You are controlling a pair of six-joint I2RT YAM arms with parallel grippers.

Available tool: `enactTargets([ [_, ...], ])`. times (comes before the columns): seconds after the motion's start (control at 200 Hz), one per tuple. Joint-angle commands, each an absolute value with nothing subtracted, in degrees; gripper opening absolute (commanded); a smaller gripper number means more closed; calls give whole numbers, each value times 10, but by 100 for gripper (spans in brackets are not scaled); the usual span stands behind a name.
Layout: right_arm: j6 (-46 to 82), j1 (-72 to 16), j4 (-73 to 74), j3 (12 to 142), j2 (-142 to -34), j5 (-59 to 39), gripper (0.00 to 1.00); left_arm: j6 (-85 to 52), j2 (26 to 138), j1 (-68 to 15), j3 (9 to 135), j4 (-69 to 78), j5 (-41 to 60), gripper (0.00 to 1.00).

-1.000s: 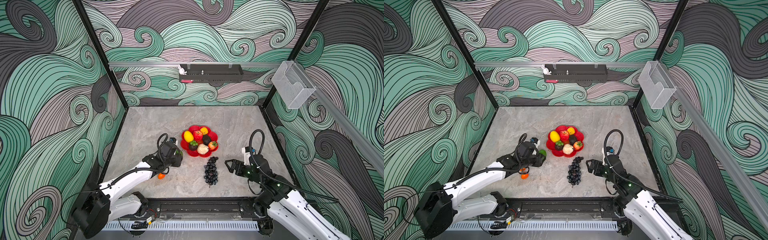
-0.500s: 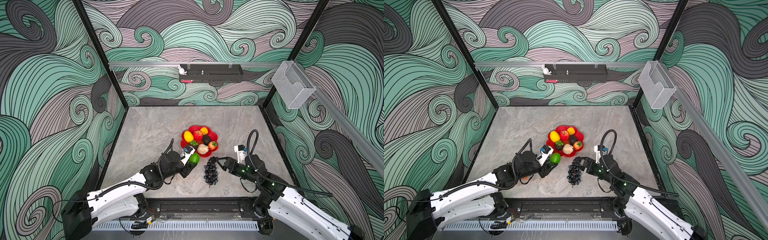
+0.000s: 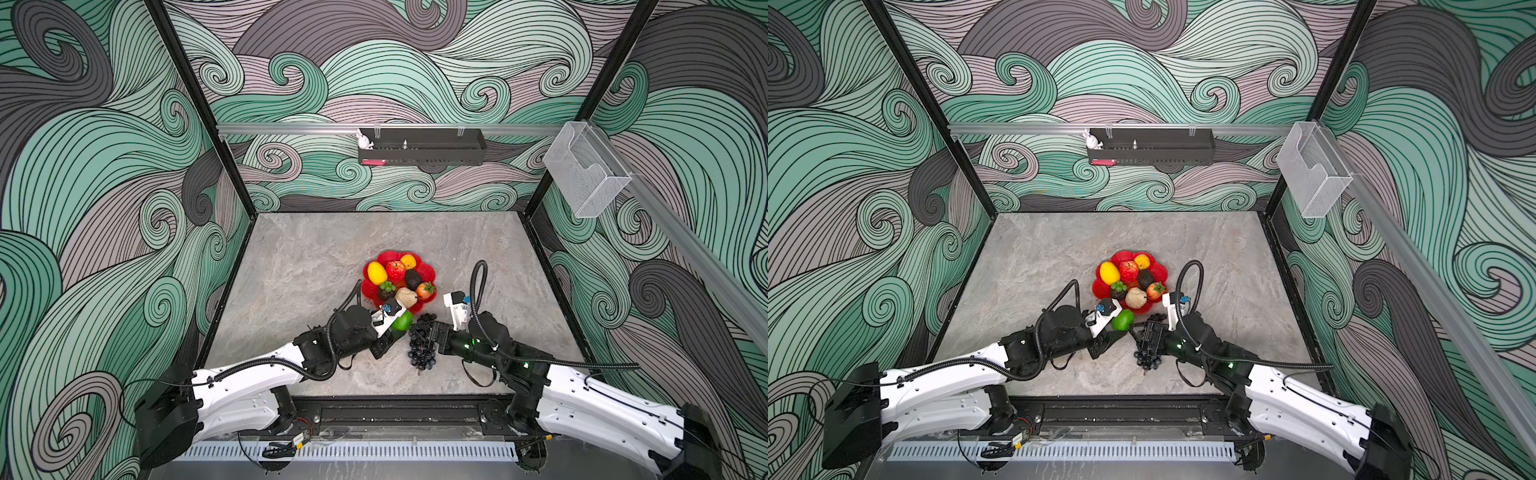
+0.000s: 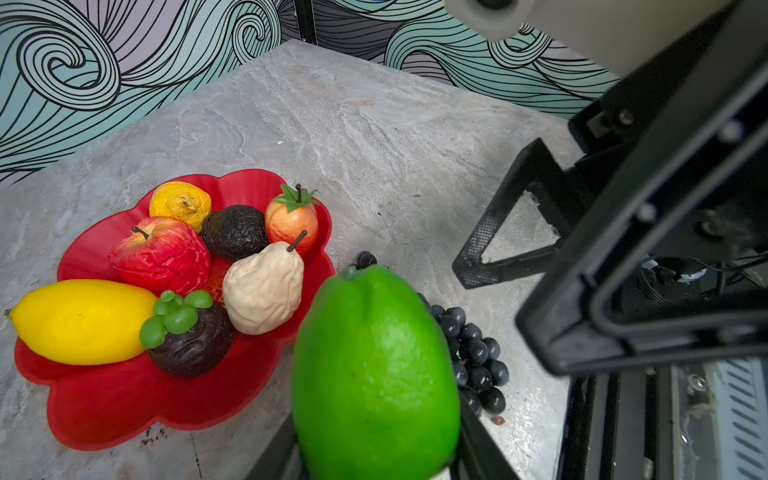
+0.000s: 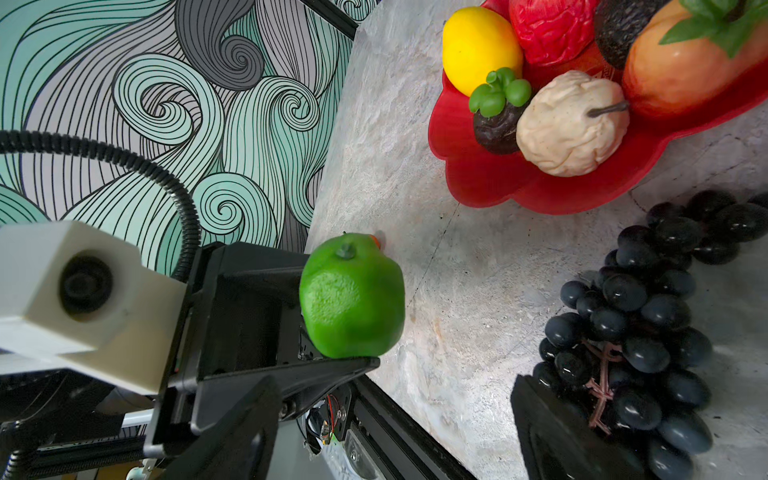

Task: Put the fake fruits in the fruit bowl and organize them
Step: 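Carry the lime toward the right gripper while the right gripper closes on it, then carry the lime over the red bowl with the right gripper while the left withdraws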

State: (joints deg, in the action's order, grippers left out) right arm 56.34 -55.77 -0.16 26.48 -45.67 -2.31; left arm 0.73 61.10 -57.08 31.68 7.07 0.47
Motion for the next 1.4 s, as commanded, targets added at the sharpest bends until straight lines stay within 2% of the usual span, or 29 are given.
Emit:
enactTargets([
  [0.0, 557, -568, 34, 286, -469, -8, 87, 14, 617, -578, 319, 101, 12, 45],
  [0.175, 561, -577, 40, 297, -497, -9, 81, 12, 617, -593, 311, 119, 18, 45],
  [0.445, 565, -589, 57, 308, -534, -14, 63, 19, 619, -602, 311, 118, 20, 45],
  [0.716, 554, -594, 52, 323, -553, -12, 50, 23, 612, -603, 307, 114, 18, 45],
  [0.991, 526, -594, 10, 349, -551, -10, 42, 25, 604, -605, 301, 116, 11, 47],
  [1.201, 509, -594, -29, 368, -548, 0, 38, 32, 586, -604, 302, 91, 7, 54],
  [1.396, 487, -594, -69, 386, -548, 20, 38, 7, 555, -603, 303, 57, -57, 71],
])
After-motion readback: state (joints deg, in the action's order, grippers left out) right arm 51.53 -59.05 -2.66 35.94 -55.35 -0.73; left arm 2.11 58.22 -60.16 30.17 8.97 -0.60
